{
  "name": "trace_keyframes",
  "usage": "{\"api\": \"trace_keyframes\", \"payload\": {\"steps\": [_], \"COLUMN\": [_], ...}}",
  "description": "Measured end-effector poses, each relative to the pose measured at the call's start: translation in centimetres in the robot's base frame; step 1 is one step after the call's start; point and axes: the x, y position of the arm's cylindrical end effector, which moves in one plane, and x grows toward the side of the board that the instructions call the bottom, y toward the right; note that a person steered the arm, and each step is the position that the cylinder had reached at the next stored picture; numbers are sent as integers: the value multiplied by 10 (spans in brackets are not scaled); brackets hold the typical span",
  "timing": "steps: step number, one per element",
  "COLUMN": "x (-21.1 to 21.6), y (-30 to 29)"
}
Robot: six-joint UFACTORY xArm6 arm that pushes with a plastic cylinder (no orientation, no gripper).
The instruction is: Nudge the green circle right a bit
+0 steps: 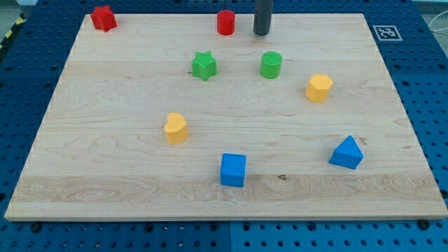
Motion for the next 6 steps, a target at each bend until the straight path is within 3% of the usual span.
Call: {"api": "trace_keyframes", "payload": {"steps": [3,6], "x": [12,65], "y": [-1,-4]}}
